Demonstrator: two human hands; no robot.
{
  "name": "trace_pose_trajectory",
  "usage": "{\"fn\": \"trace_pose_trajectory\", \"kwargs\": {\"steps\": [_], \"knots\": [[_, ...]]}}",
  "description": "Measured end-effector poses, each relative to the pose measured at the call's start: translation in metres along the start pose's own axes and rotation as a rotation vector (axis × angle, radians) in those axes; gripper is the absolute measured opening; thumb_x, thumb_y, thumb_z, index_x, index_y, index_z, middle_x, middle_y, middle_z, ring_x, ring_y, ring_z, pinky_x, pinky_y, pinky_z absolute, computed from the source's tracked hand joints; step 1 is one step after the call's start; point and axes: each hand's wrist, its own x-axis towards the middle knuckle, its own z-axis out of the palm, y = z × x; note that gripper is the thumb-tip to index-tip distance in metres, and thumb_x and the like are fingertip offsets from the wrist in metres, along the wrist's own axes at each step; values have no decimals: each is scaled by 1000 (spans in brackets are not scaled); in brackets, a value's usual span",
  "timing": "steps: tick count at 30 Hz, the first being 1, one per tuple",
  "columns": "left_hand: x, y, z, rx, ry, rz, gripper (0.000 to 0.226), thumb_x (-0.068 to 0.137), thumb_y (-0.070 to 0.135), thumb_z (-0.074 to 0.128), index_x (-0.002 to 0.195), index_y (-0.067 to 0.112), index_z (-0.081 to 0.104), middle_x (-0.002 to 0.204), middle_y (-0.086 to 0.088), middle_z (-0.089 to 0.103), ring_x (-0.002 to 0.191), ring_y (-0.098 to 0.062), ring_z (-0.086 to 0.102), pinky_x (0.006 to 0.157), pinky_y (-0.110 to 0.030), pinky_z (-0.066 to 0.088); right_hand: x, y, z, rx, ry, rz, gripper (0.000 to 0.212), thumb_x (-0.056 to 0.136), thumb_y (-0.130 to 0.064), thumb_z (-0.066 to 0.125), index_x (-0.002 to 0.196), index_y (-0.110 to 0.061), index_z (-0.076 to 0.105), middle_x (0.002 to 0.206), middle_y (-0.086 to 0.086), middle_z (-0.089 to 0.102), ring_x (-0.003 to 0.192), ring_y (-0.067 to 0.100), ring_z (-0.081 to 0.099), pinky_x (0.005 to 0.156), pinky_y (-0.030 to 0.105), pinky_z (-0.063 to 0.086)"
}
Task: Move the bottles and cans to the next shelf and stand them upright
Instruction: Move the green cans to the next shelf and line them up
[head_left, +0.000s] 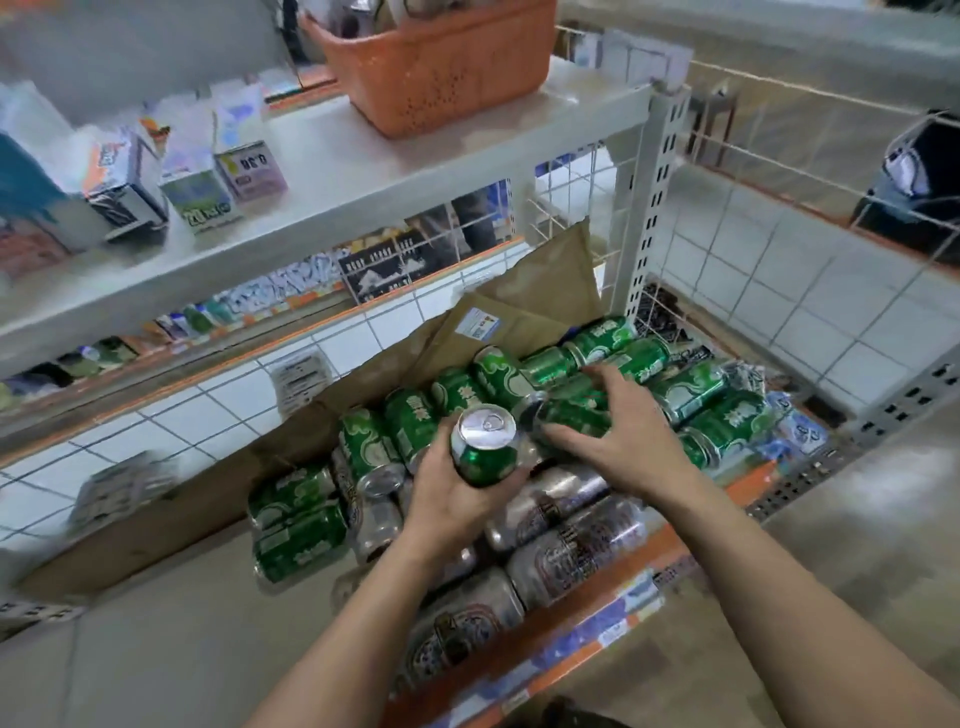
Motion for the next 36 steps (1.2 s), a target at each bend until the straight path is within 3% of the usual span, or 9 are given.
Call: {"fn": "trace_pose_trajectory", "kwargs": {"steps": [3, 11, 15, 19, 23, 26, 30, 33, 36], "knots": [[-3, -5, -11, -65, 78, -67, 68, 66, 7, 94, 121, 23, 58, 107, 2, 75, 101, -12, 72, 84, -18, 54, 8, 25, 11, -274, -171, 94, 94, 70, -73, 70, 145, -28, 35, 133, 8, 56, 115, 30, 57, 96, 47, 54], [-16, -7, -54, -64, 242, -71, 65, 64, 20, 96, 118, 28, 60, 109, 3, 75, 103, -15, 72, 92, -35, 58, -12, -4, 9, 190, 90, 6, 72, 73, -28, 88, 134, -22, 49, 88, 5, 64, 76, 24, 61, 68, 36, 46], [-29, -10, -84, -56, 327, -64, 60, 67, 11, 95, 114, 28, 61, 104, 6, 74, 98, -8, 72, 83, -22, 58, -20, -54, 15, 292, 158, -140, 66, 71, -29, 91, 124, -27, 51, 95, -14, 53, 85, 14, 53, 73, 27, 40], [-51, -18, -130, -34, 371, -57, 59, 70, 6, 92, 114, 24, 59, 101, 11, 72, 87, 7, 69, 78, -13, 55, -29, -115, 49, 344, 107, -202, 60, 67, -26, 94, 111, -27, 53, 92, -9, 59, 84, 14, 57, 72, 19, 44], [-86, -41, -205, -39, 458, -39, 57, 69, 11, 94, 116, 23, 63, 106, 3, 74, 98, -12, 72, 84, -28, 60, -51, -175, 114, 736, -14, -27, 55, 71, -23, 93, 113, -16, 58, 99, 9, 71, 87, 21, 70, 76, 27, 57], [-123, -62, -277, -61, 509, -26, 55, 71, 16, 94, 114, 30, 63, 107, 7, 75, 98, -6, 71, 84, -25, 58, -78, -235, 180, 1112, -155, 139, 43, 81, -14, 82, 115, -6, 57, 109, 18, 71, 89, 25, 72, 71, 33, 57], [-177, -103, -390, -106, 582, -74, 62, 61, 30, 95, 115, 22, 66, 104, 5, 76, 95, -9, 73, 83, -29, 58, -116, -316, 284, 1091, -331, 155, 44, 73, 0, 83, 107, -16, 59, 100, 19, 71, 86, 29, 61, 75, 39, 48], [-220, -131, -470, -94, 596, -115, 59, 64, 16, 97, 113, 26, 65, 103, 9, 76, 98, -8, 73, 85, -29, 59, -151, -371, 363, 965, -460, 76, 44, 59, -4, 87, 100, -17, 74, 98, 14, 77, 89, 29, 71, 86, 47, 55], [-258, -154, -530, -93, 642, -157, 59, 64, 16, 97, 114, 21, 66, 104, 5, 77, 98, -11, 73, 86, -29, 59, -183, -417, 421, 881, -533, 62, 67, 54, 0, 88, 114, -19, 65, 102, 6, 77, 92, 22, 75, 78, 38, 59]]}}
